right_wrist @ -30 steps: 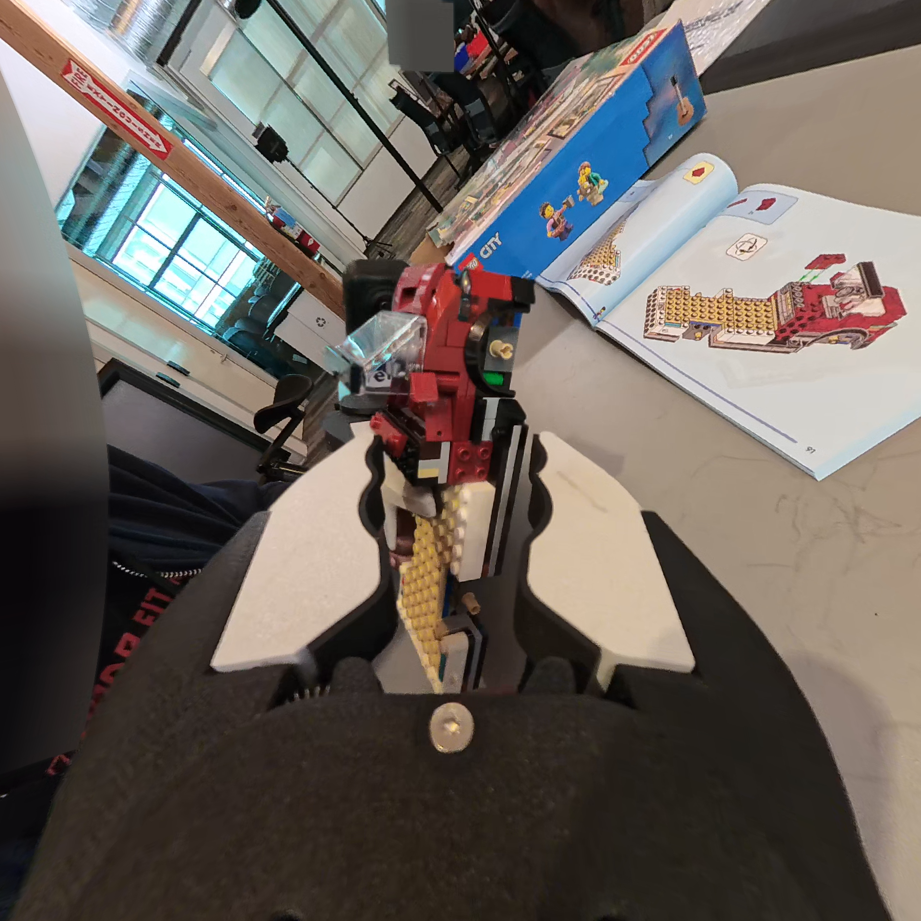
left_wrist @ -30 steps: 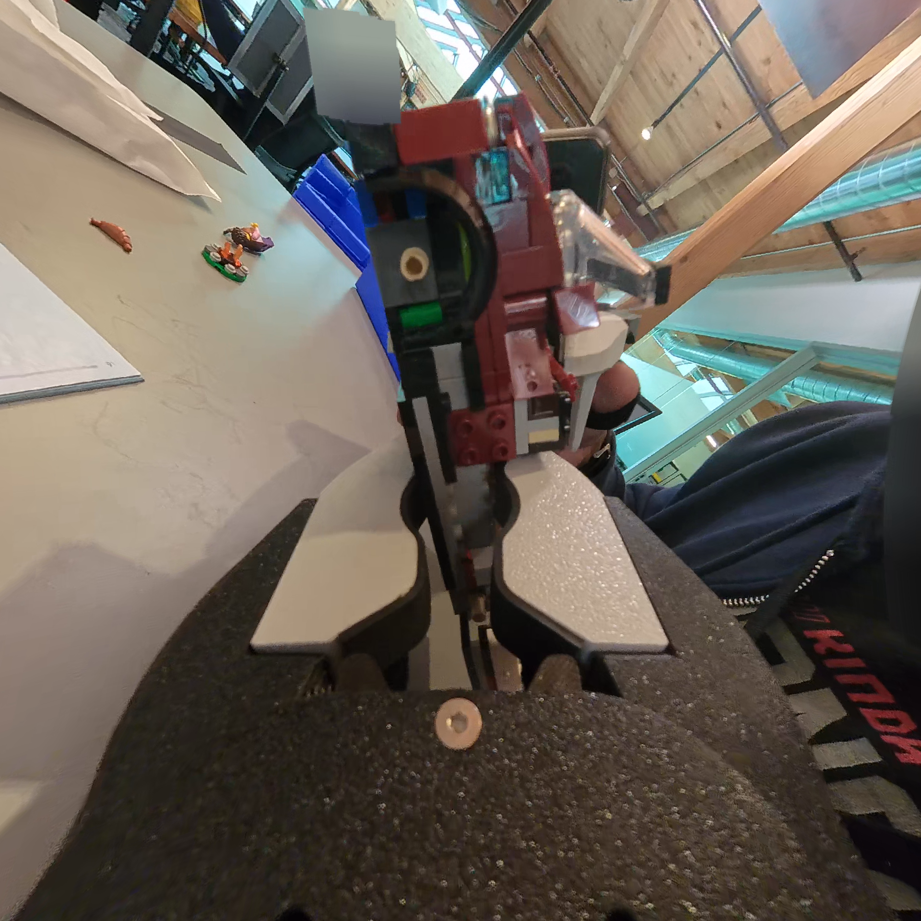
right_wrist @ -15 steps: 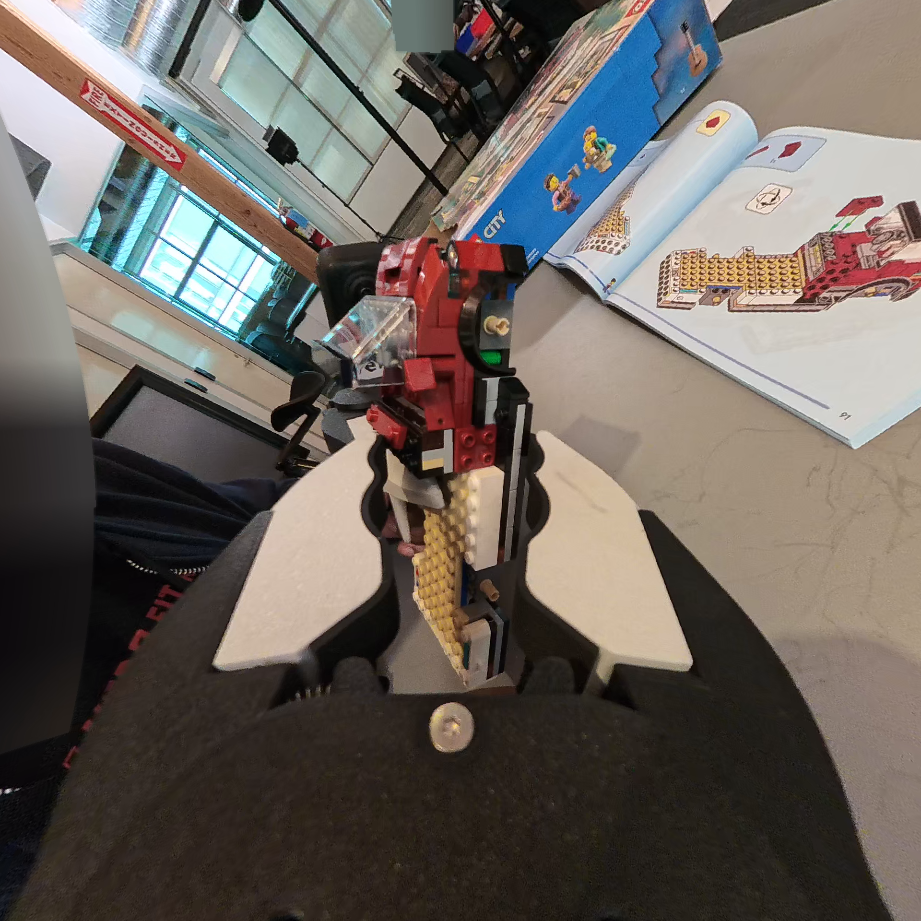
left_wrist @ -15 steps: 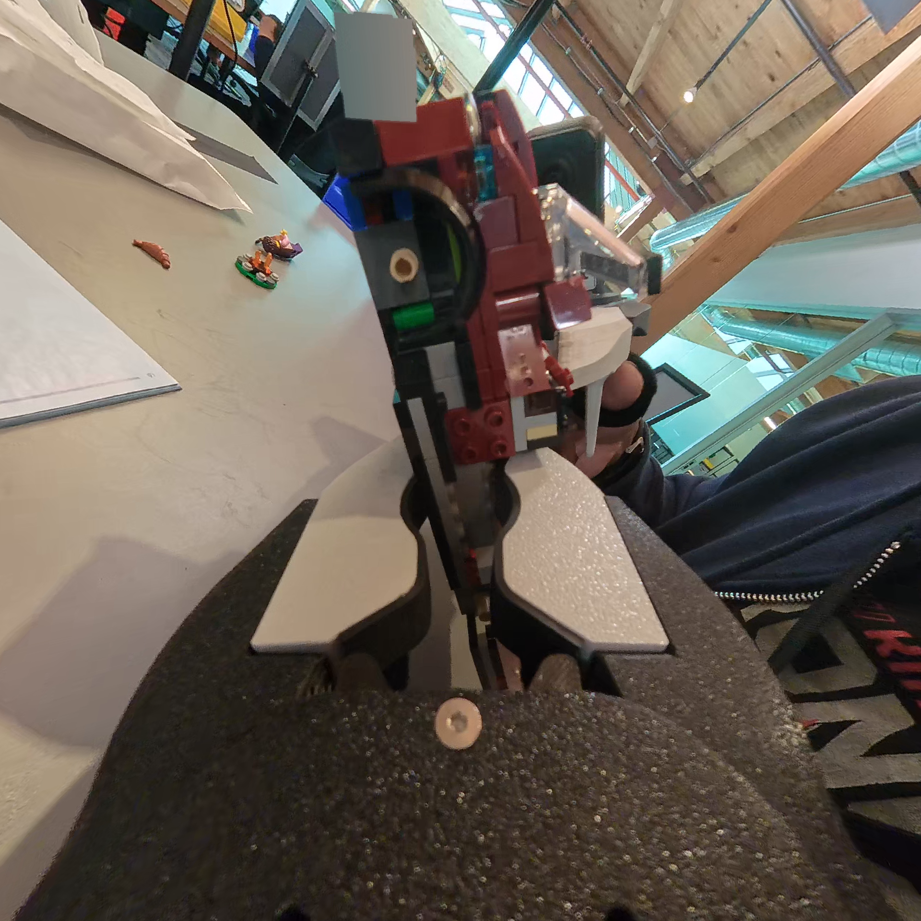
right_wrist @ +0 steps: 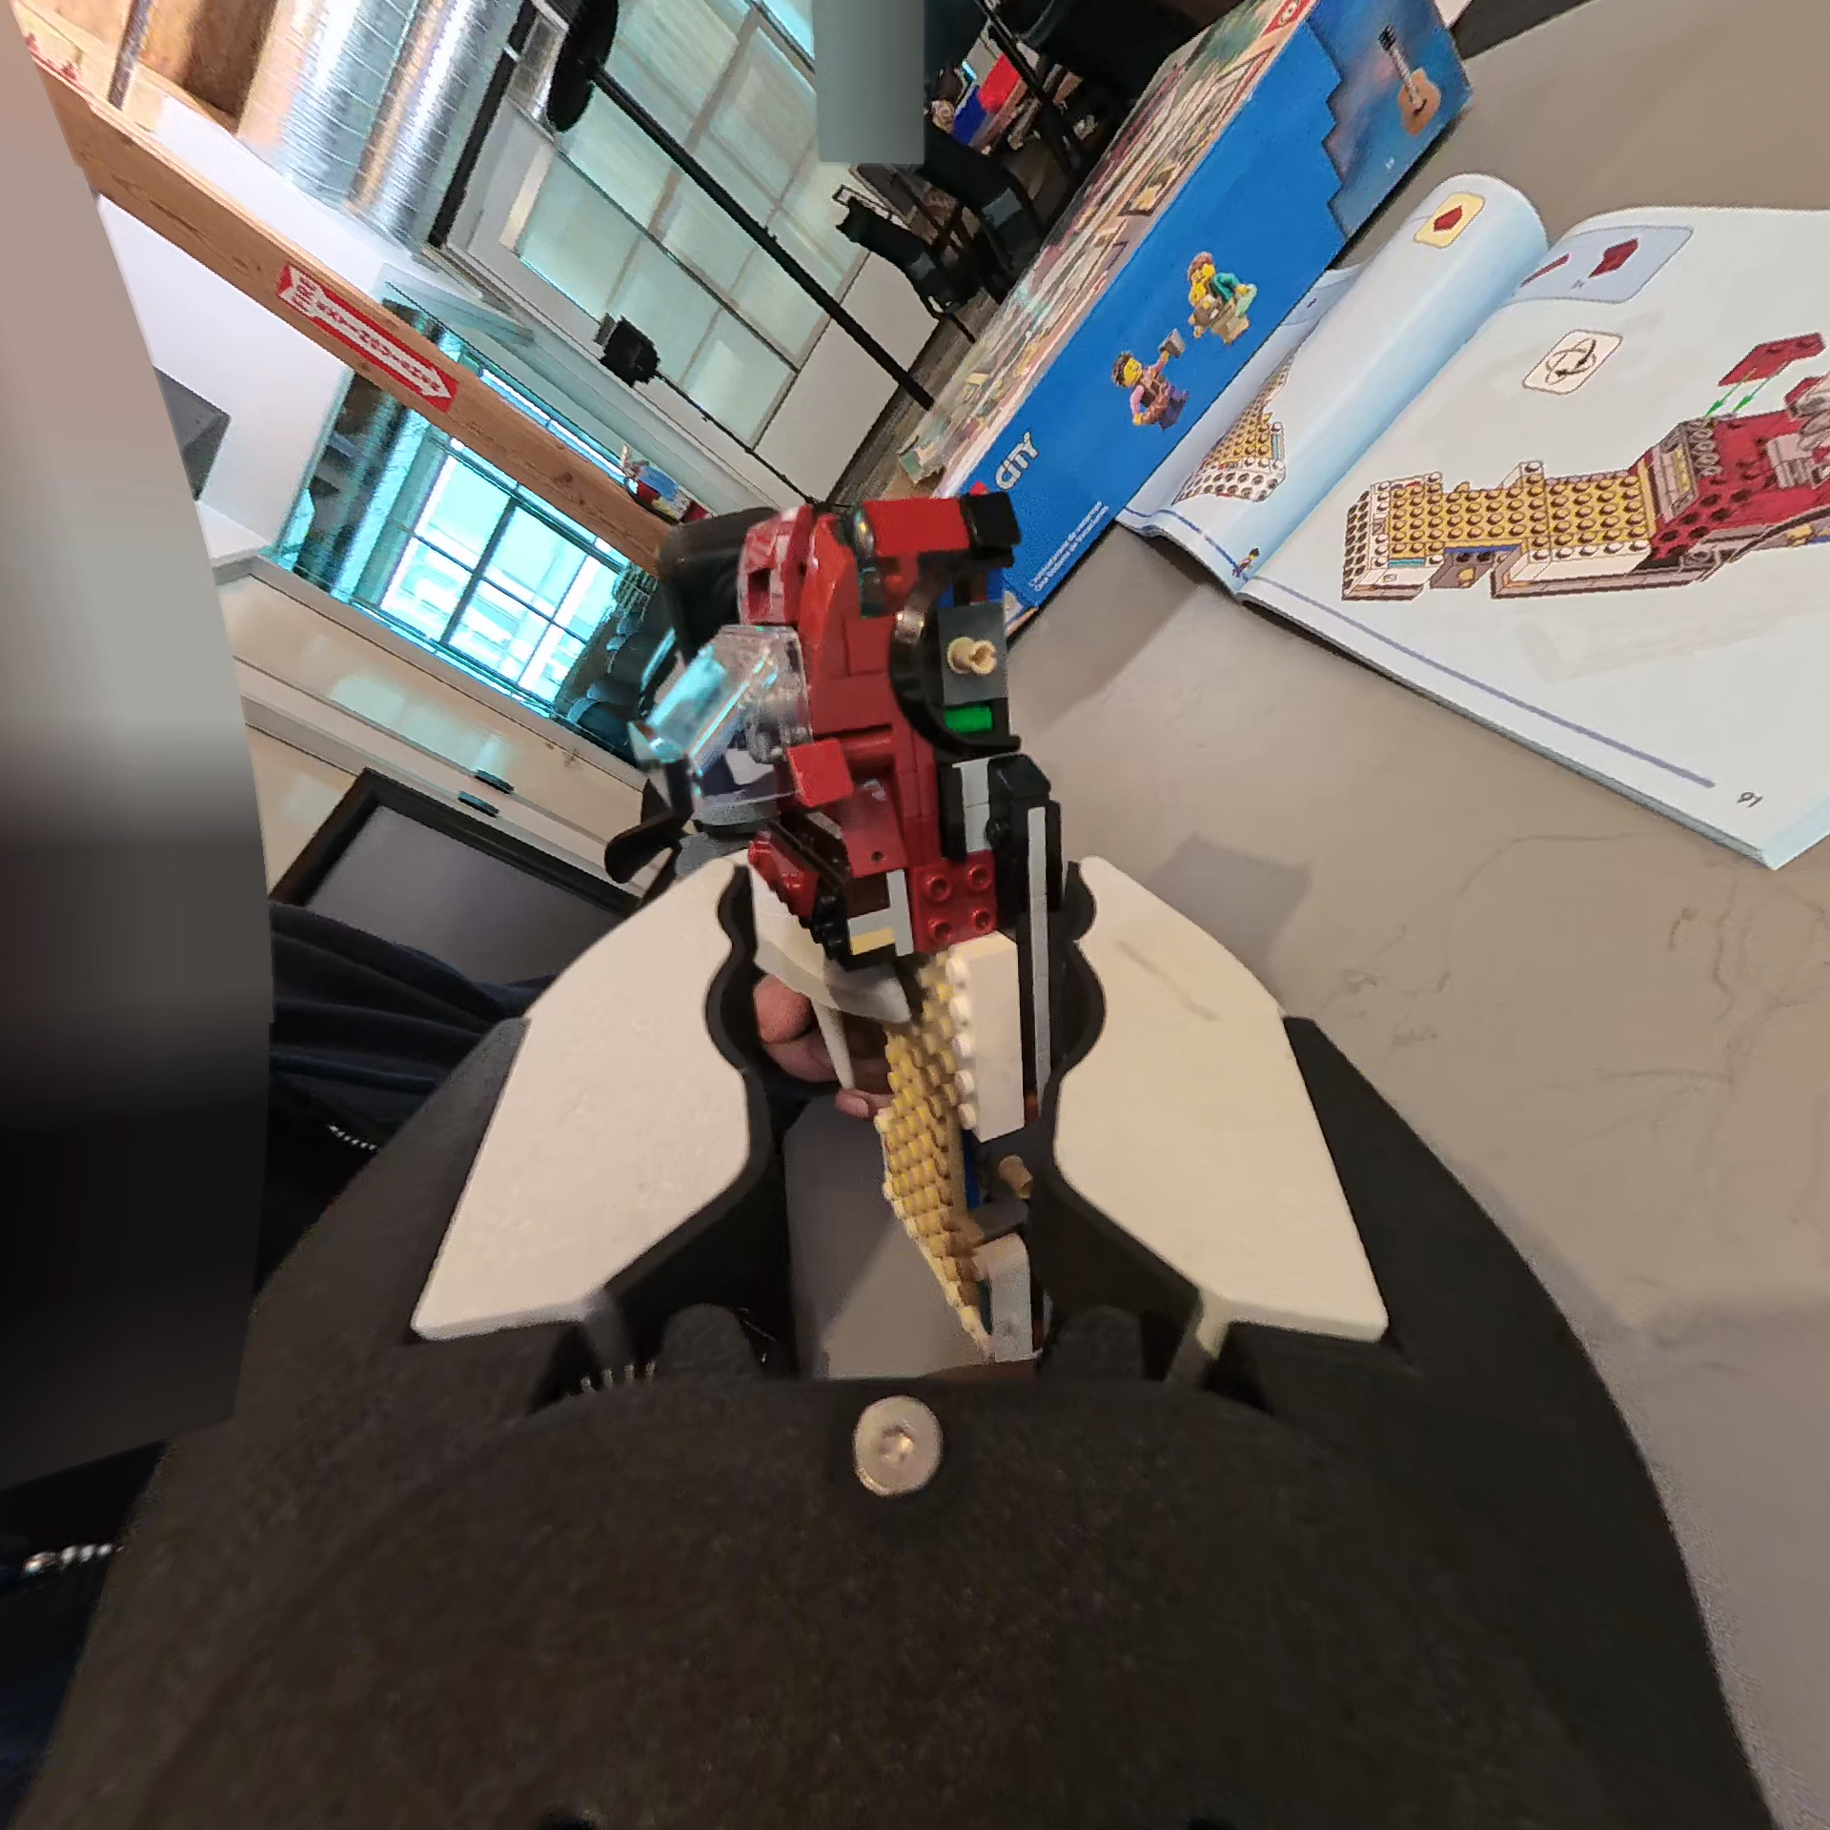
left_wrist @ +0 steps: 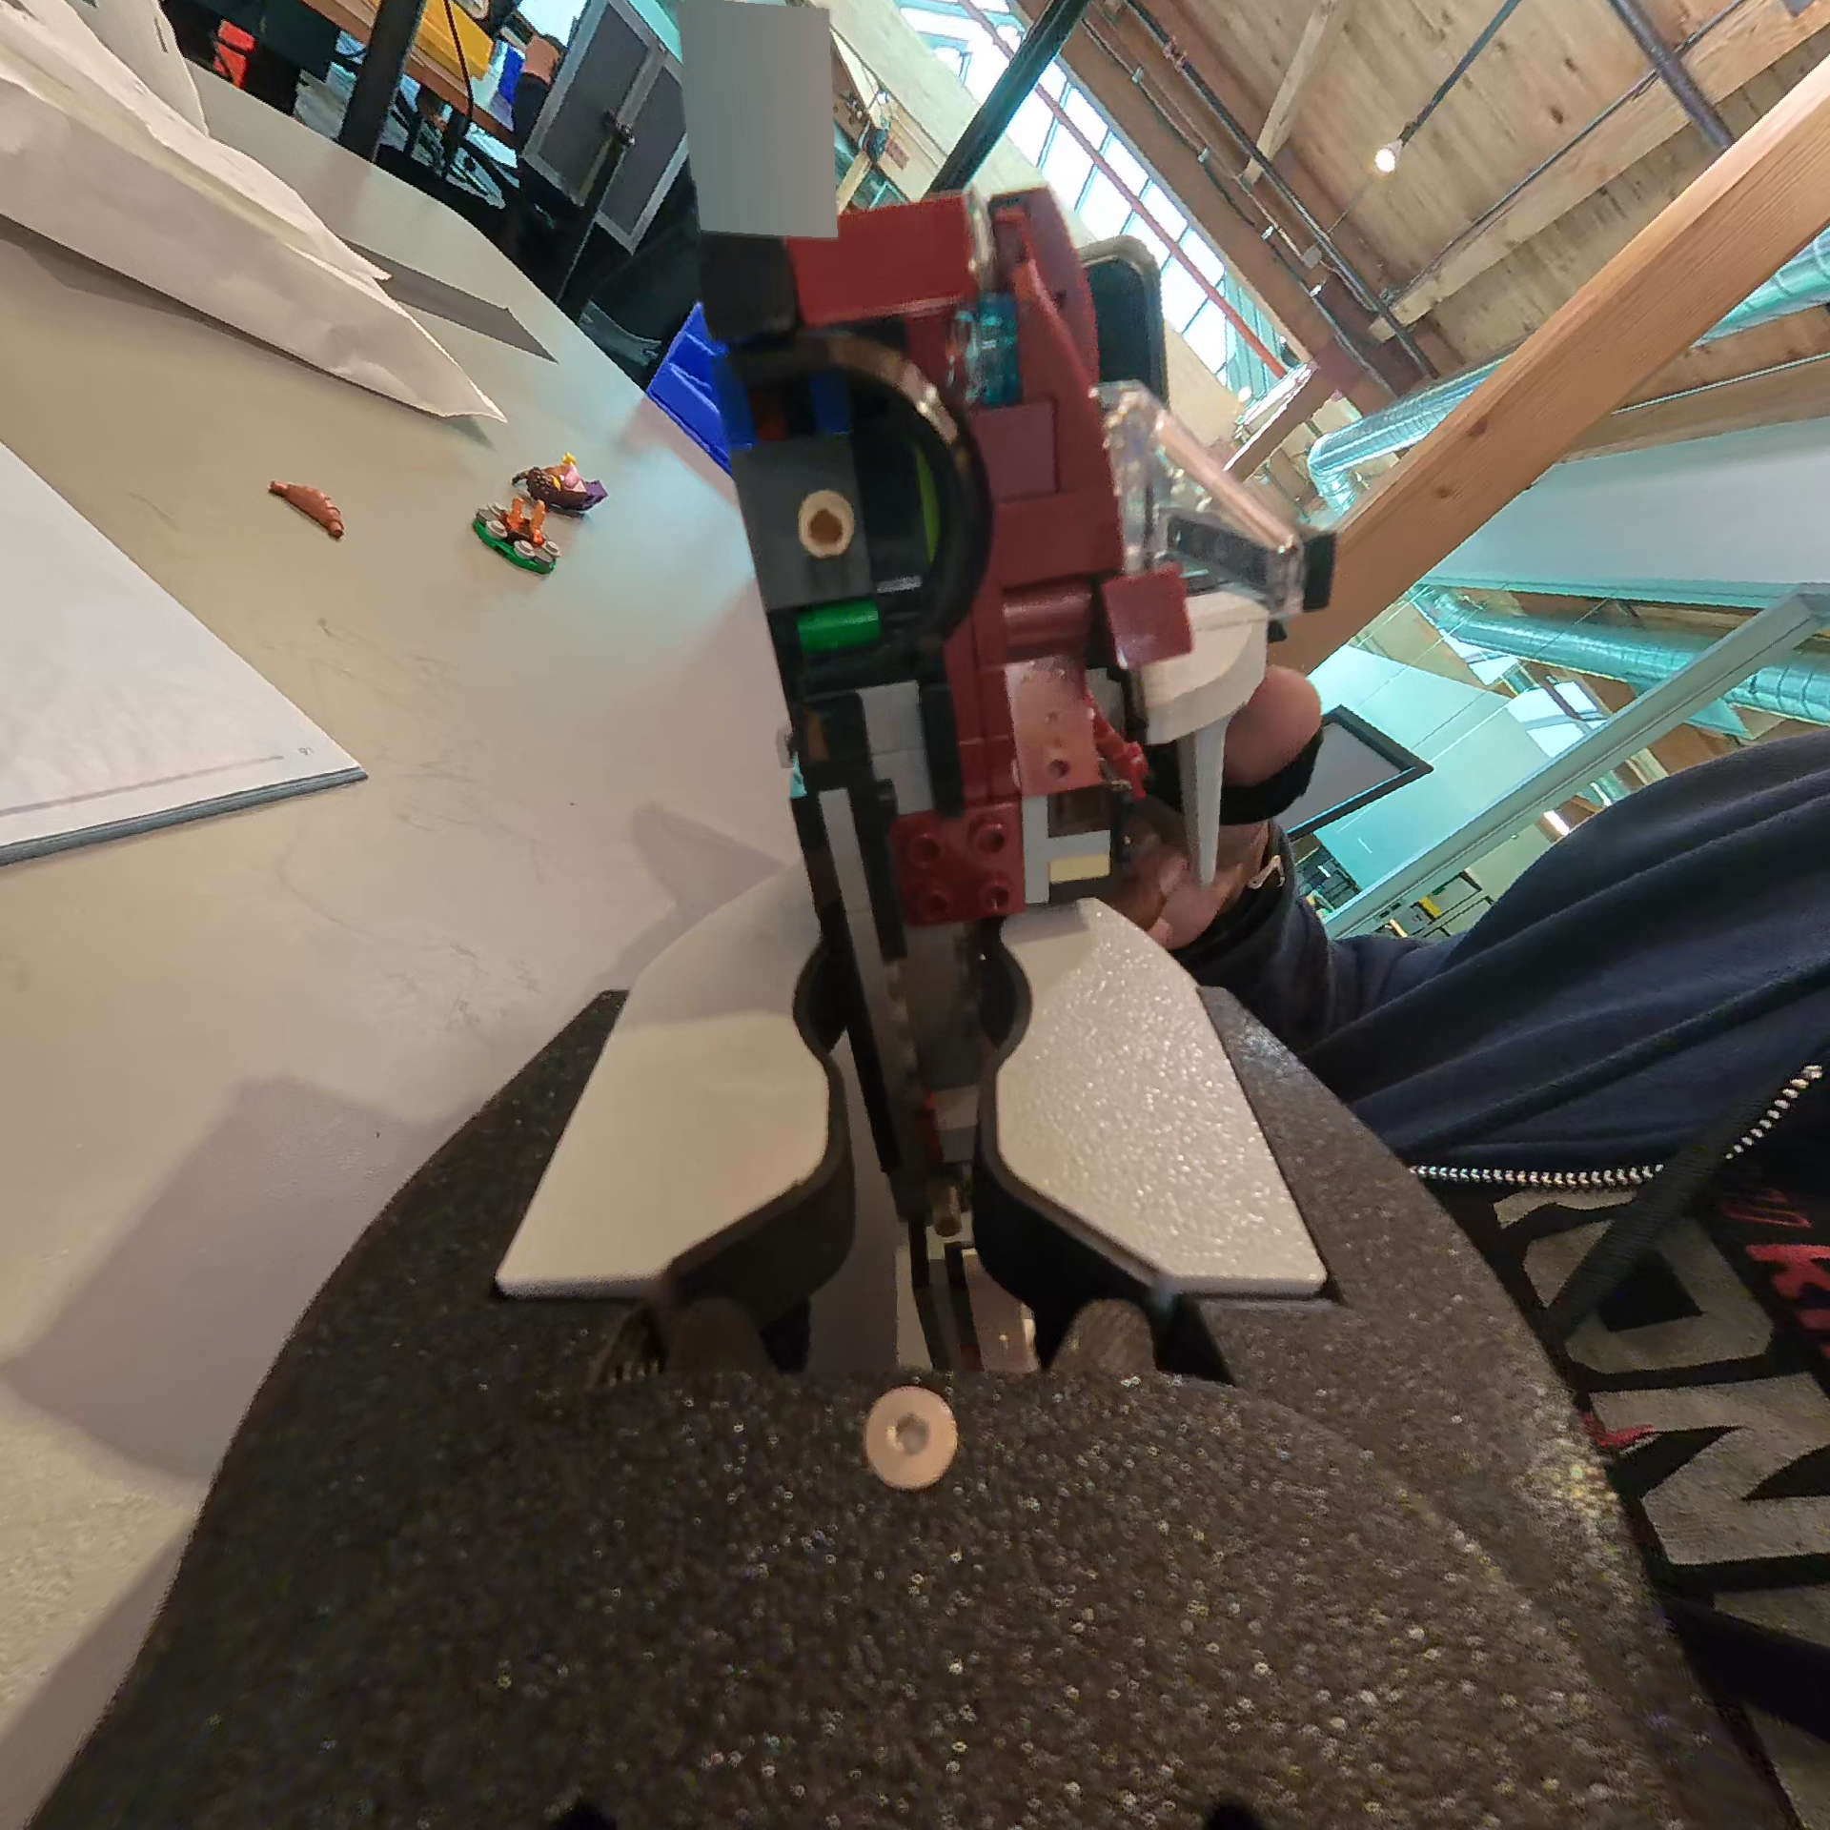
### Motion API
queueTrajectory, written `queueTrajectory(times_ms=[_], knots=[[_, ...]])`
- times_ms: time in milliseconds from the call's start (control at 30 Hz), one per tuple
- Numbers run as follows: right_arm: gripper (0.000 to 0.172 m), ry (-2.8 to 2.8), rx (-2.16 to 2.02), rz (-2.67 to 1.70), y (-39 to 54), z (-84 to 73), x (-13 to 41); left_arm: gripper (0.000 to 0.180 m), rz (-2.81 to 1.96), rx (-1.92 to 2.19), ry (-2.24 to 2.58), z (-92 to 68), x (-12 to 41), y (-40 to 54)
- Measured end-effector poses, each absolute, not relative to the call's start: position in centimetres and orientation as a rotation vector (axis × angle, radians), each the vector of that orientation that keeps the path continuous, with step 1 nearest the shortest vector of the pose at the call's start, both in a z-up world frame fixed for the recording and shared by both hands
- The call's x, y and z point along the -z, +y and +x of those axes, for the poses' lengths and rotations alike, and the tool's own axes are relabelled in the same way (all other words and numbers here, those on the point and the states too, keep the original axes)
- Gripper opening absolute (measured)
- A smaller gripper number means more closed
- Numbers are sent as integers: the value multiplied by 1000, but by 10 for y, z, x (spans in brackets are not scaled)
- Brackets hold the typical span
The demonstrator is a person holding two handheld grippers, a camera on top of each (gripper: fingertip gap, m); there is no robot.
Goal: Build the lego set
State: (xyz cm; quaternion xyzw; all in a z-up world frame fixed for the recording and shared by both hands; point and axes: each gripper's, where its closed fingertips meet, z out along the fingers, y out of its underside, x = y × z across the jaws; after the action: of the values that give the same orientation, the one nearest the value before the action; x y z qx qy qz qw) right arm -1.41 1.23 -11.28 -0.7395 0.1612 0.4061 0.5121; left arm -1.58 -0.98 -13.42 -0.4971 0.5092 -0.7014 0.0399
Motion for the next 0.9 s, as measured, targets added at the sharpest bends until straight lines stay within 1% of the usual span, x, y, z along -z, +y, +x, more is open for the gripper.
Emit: queueTrajectory(times_ms=[600, 900], knots=[[58, 332, -954, -1792, 10, -19, 118, 23, -1474, 2073, 1629, -17, 136, -16], [58, 361, -1033, -1779, 8, -19, 121, 24, -1463, 2027, 1658, -18, 139, -17]])
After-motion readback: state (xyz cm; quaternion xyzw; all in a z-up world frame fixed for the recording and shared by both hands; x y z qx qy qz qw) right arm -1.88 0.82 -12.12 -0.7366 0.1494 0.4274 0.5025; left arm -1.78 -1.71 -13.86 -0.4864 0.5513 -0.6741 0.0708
